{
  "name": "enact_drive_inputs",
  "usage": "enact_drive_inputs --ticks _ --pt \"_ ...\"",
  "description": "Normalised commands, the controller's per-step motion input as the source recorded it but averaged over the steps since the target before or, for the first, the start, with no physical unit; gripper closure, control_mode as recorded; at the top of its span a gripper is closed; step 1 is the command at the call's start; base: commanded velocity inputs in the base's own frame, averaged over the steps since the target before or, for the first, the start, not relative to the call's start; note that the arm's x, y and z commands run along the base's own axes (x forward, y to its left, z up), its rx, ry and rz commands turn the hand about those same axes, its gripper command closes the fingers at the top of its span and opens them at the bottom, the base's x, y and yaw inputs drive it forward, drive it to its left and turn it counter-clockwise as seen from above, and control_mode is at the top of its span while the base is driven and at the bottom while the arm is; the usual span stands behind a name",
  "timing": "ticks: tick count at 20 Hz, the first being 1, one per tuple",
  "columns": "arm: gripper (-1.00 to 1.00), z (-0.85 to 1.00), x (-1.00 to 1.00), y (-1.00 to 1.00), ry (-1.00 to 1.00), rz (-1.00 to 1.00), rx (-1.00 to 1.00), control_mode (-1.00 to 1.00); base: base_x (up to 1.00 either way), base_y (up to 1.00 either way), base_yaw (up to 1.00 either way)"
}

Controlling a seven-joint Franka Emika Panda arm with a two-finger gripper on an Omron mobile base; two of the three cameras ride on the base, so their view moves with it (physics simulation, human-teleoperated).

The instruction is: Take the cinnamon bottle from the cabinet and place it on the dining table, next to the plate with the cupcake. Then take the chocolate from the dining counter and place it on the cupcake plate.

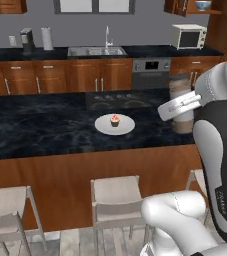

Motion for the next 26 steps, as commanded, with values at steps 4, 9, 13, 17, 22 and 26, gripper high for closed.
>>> enact_drive_inputs --ticks 4,9,13,17,22,26 --pt "1.0 0.0 0.0 0.0 0.0 0.0 0.0 1.0 0.89 0.26 -0.34" --pt "1.0 0.0 0.0 0.0 0.0 0.0 0.0 1.0 0.56 0.05 -0.09" --pt "1.0 0.0 0.0 0.0 0.0 0.0 0.0 1.0 0.1 -0.05 -0.01" --pt "1.0 -0.38 0.69 -0.49 0.02 0.05 0.1 -1.0 0.14 -0.05 0.0" --pt "1.0 -0.62 1.0 -0.88 0.0 0.22 0.12 -1.0 0.0 0.0 0.0" --pt "1.0 -0.49 0.99 -0.65 -0.06 0.19 0.05 -1.0 0.0 0.0 0.0"
